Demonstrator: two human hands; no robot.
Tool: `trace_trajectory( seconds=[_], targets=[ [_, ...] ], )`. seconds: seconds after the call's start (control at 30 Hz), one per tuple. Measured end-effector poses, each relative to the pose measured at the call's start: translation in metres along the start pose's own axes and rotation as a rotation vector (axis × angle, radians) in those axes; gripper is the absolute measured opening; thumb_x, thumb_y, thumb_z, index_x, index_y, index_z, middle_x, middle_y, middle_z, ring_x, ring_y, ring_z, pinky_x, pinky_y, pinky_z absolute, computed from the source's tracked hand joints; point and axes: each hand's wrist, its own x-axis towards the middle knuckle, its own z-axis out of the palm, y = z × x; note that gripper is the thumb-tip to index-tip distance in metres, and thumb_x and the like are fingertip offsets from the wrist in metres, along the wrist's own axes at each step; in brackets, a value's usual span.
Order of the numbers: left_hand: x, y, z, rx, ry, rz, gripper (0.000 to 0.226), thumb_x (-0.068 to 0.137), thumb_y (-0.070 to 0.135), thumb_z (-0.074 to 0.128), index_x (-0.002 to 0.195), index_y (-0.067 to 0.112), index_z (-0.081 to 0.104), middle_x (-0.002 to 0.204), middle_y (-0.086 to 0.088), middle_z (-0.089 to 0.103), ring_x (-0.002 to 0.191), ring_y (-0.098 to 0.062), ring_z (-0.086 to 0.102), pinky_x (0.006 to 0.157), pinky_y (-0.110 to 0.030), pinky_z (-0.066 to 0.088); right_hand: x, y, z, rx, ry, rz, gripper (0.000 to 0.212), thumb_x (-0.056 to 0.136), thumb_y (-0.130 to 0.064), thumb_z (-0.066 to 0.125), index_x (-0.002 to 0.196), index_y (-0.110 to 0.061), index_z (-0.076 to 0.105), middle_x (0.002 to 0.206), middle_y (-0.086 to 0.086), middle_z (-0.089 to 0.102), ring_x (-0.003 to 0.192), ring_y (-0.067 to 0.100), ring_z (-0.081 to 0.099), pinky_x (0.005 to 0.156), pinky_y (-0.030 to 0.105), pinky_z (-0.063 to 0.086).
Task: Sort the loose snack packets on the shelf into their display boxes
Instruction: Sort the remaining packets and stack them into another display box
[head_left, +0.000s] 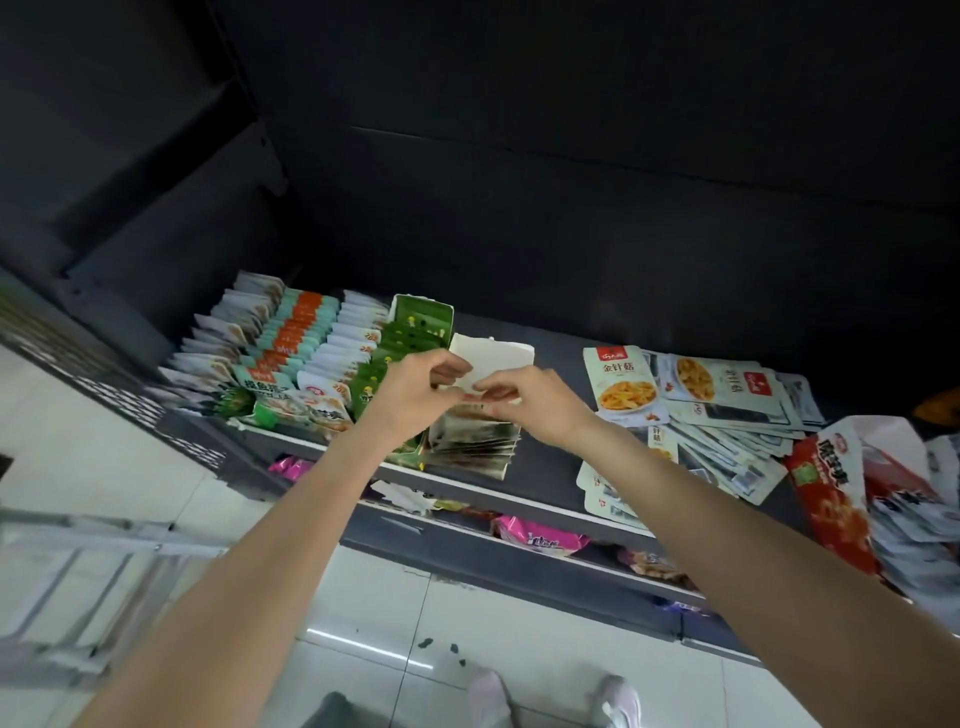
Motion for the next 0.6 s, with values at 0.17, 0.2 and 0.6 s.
trace_trajectory(
  seconds=[0.17, 0.2, 0.6],
  targets=[
    [0.005, 0.02, 0.022, -0.053, 0.036, 0.03, 0.025, 0.085, 0.001, 0.051, 0.101, 0.015, 0.066, 0.098, 0.002, 0.068, 0.092, -0.013, 0.063, 0.085, -0.02, 0.047, -0.005, 0.024, -0.016, 0.259, 0.172, 0.146, 0.022, 0.088, -0.019, 0.058, 0.107, -0.023, 0.067, 0.106, -0.003, 0.068, 0.098, 0.01, 0.063, 0.086, 0.023, 0.049],
    [0.009, 0.027, 0.031, -0.052, 0.067, 0.046, 0.022, 0.087, 0.003, 0.051, 0.1, 0.013, 0.066, 0.099, 0.0, 0.068, 0.091, -0.014, 0.063, 0.085, -0.021, 0.048, -0.006, 0.035, -0.022, 0.247, 0.24, 0.192, 0.021, 0.089, -0.018, 0.057, 0.107, -0.02, 0.067, 0.106, -0.002, 0.068, 0.095, 0.01, 0.062, 0.083, 0.022, 0.047],
    [0.095, 0.084, 0.184, -0.129, -0.318, -0.282, 0.038, 0.094, 0.017, 0.05, 0.13, 0.007, 0.051, 0.133, -0.013, 0.055, 0.123, -0.029, 0.05, 0.101, -0.035, 0.041, 0.003, 0.189, -0.054, 0.027, 0.173, 0.656, 0.064, 0.09, -0.028, 0.058, 0.144, -0.016, 0.027, 0.145, 0.012, 0.041, 0.129, 0.033, 0.045, 0.105, 0.043, 0.039]
  ],
)
